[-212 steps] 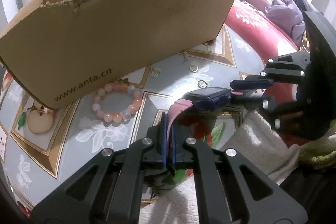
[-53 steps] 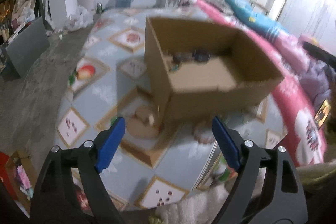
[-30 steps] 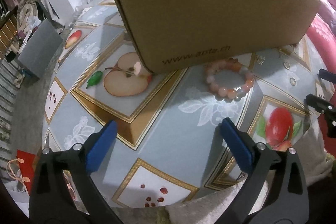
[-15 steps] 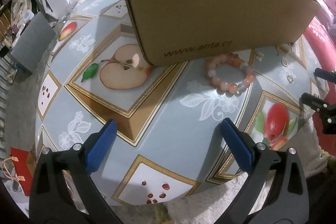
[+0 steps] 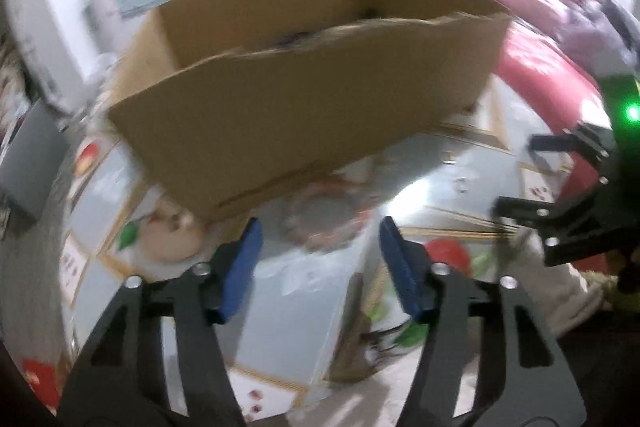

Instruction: Organize jewelry

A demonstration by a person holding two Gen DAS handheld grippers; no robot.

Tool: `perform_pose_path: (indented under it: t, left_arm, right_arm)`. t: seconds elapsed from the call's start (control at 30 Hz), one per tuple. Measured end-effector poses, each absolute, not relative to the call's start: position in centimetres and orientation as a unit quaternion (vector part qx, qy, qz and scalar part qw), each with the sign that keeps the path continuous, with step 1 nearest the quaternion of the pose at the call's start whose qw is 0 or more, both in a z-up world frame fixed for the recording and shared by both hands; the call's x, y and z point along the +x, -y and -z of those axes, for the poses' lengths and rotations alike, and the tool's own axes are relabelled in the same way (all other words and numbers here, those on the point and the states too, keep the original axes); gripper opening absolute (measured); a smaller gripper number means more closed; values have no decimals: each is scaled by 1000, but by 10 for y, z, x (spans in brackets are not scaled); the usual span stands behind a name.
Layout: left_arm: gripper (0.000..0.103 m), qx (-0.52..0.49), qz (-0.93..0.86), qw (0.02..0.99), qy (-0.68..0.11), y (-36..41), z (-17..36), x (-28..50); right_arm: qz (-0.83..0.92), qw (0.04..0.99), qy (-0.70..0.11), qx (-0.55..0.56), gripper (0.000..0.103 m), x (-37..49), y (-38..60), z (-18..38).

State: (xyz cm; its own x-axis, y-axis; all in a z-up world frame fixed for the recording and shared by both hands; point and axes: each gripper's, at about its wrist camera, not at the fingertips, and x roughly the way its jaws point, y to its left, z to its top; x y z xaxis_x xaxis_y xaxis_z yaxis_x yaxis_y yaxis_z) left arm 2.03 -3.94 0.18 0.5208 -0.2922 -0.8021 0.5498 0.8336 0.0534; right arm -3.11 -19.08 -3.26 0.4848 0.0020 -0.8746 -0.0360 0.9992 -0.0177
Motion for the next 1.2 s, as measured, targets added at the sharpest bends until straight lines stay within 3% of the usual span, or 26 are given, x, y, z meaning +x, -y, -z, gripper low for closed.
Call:
perform_pose_path:
  t: [0.2,0.4,0.6,0.73,1.03,1.13,1.2]
  left_arm:
    - [28,202,263,841,-428,68,15,25]
    - [10,193,265,834,-445,63,21,36]
    - [8,114,287,847,-433,41,-6,40]
    - [8,9,304,851,-428,7,-27,47]
    - [8,-231,270,800,-483,-84,25,63]
    - [8,-237,244,795,-502,-95,34,63]
    - [17,-221,227,800,-510,-100,34,62]
  right_arm:
    - [-11,862,-506,-16,97,-31,191,33]
    - [-11,863,-505,-16,97,-31,191,32]
    - [-11,863,-505,-14,97,-30,192,33]
    - [-10,863,-505,-14,97,-30,192,33]
    - [-9,863,-505,-13,97,-30,192,33]
    - [-9,862,-507,-13,97,-30,192,33]
    - [-8,861,-508,-12,97,-29,192,33]
